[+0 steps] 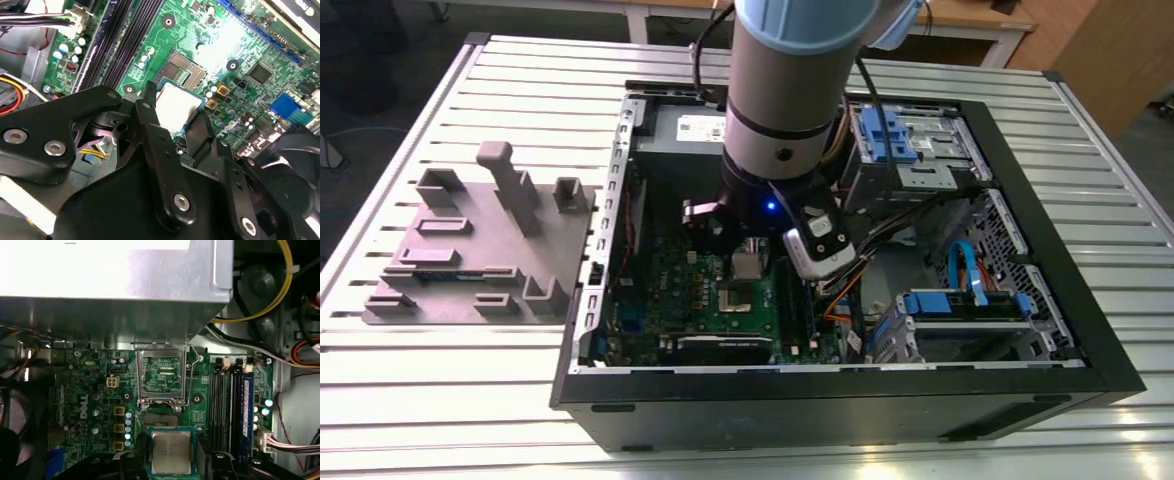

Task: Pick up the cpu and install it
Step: 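Place the cpu into insertion slot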

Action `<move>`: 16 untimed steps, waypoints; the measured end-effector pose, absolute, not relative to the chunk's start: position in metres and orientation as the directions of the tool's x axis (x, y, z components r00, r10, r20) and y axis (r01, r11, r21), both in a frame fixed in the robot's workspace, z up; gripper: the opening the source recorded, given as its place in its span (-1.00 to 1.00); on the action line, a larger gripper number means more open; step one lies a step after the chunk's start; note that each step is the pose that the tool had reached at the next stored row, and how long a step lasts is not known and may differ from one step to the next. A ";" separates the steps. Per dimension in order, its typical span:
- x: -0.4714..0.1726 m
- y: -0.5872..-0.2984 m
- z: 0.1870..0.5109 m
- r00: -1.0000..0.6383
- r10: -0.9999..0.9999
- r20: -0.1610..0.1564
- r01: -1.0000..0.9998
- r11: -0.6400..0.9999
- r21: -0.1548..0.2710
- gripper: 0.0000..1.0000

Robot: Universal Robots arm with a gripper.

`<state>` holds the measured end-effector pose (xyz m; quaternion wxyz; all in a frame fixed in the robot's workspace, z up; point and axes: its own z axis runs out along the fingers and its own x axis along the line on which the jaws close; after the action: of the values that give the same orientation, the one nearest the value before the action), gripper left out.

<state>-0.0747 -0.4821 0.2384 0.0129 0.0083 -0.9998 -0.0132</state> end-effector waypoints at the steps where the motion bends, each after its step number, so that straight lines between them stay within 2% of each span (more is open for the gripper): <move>1: -0.075 -0.483 0.237 -1.000 -0.016 0.026 -0.015 1.000 0.027 -0.06; 16: -0.076 -0.488 0.219 -1.000 0.004 0.026 0.005 1.000 0.026 -0.06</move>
<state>-0.0762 -0.4879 0.2191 0.0129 -0.0022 -0.9998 -0.0132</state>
